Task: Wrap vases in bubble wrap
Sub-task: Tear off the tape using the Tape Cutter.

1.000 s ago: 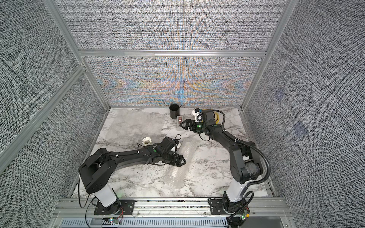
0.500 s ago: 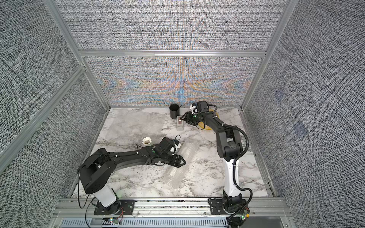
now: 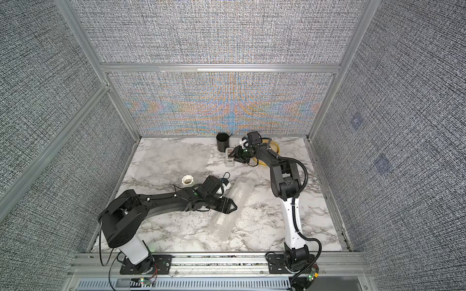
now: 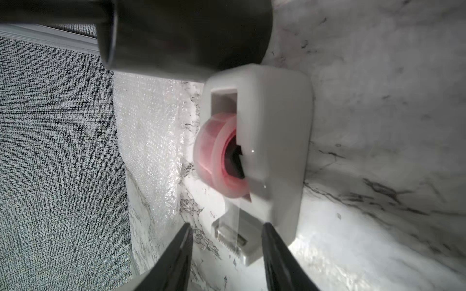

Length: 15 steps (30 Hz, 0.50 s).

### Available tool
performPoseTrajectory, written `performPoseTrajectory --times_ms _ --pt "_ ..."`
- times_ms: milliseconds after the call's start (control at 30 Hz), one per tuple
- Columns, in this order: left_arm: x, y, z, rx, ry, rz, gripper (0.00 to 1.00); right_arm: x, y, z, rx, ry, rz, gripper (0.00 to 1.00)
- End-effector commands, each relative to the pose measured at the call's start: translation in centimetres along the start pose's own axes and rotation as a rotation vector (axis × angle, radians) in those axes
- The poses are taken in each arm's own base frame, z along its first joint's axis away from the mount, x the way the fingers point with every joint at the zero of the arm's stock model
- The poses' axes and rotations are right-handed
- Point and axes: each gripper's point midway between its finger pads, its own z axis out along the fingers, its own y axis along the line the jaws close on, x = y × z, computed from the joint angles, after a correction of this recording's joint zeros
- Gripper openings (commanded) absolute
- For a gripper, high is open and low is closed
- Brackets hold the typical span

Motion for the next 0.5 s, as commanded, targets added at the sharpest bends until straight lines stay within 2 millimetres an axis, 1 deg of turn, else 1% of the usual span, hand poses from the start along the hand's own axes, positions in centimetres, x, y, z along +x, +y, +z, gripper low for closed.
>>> performPoseTrajectory --times_ms 0,167,233,367,467 --pt "3.7 4.2 0.1 -0.183 0.121 -0.046 0.61 0.2 0.7 0.3 -0.039 0.019 -0.002 0.44" --pt "3.5 4.1 -0.1 -0.179 0.111 -0.043 0.61 0.1 0.8 0.8 -0.053 0.025 0.003 0.42" --pt "3.5 4.1 -0.1 -0.182 0.113 -0.046 0.61 0.3 0.8 1.0 -0.054 0.033 0.002 0.41" --pt "3.6 4.2 -0.1 -0.185 0.114 -0.049 0.61 0.8 -0.4 1.3 -0.035 0.047 0.031 0.39" --pt "3.7 4.3 -0.1 -0.186 0.113 -0.05 0.61 1.2 -0.8 1.7 -0.042 0.055 0.042 0.37"
